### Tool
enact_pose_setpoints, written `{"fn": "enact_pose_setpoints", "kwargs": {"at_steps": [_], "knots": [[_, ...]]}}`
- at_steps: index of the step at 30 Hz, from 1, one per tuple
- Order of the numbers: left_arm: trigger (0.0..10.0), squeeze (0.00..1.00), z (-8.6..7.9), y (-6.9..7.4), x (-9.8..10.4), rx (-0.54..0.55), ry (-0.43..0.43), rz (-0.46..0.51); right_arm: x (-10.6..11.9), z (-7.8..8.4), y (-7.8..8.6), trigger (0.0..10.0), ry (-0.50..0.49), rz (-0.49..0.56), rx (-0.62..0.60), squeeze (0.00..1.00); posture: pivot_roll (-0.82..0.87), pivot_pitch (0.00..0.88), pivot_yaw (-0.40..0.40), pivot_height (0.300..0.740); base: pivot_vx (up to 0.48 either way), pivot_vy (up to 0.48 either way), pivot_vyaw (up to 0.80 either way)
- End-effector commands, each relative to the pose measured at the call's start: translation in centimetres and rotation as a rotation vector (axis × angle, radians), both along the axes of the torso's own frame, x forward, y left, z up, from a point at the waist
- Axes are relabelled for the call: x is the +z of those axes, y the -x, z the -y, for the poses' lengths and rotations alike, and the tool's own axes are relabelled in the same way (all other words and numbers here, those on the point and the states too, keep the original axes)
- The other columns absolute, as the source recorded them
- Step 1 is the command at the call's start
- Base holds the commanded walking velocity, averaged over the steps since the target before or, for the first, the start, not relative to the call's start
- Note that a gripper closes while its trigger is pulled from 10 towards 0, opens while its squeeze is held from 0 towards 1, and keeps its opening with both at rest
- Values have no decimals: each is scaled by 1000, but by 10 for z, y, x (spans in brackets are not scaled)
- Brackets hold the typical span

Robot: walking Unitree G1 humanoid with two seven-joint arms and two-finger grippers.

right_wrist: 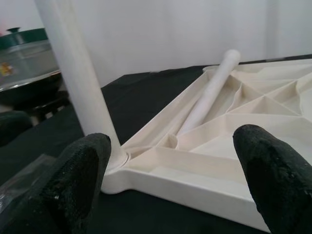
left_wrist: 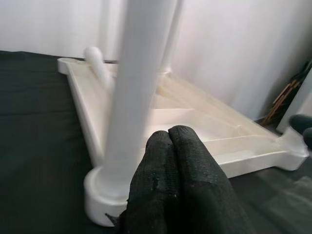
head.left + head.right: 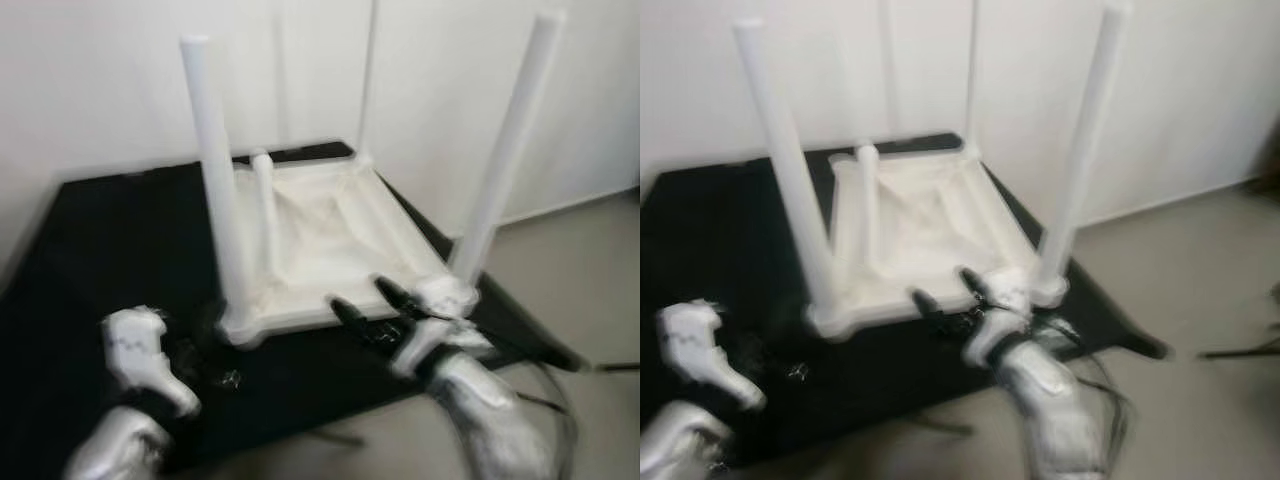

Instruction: Building children table

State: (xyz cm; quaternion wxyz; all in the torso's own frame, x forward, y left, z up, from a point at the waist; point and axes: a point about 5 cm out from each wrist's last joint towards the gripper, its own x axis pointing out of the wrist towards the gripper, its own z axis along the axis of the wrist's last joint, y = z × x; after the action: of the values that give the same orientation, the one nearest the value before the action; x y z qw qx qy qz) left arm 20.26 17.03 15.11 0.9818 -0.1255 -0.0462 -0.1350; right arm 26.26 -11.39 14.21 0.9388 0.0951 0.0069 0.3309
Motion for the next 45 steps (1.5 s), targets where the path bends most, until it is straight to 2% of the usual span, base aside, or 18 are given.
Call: {"fn": "enact_pose_setpoints", "kwargs": {"at_steps": [1, 23, 32, 34, 38, 45], "knots": [[10000, 0, 2, 1, -1, -8, -5, -8, -1, 5, 0, 10000, -10, -17, -8, 0, -18, 25, -1, 740, 0, -465, 0], [10000, 0, 10, 0, 4, -49, -23, -8, 4, 8, -2, 10000, -56, -42, 6, 0, -16, 65, -12, 740, 0, -465, 0], [10000, 0, 11, 0, 5, -55, -9, -3, 6, 16, -5, 10000, -33, -16, -88, 0, -24, 74, -20, 740, 0, -465, 0], [10000, 0, 10, 0, 6, -43, -2, 2, 8, 21, -7, 10000, -6, 6, -168, 0, -28, 76, -17, 740, 0, -465, 0], [10000, 0, 8, -1, 7, -25, -6, 5, 9, 26, -10, 10000, 30, 25, -244, 0, -26, 75, -17, 740, 0, -465, 0], [10000, 0, 7, -2, 7, 6, -35, 8, 9, 26, -11, 10000, 57, 33, -262, 0, -24, 73, -18, 740, 0, -465, 0]]}}
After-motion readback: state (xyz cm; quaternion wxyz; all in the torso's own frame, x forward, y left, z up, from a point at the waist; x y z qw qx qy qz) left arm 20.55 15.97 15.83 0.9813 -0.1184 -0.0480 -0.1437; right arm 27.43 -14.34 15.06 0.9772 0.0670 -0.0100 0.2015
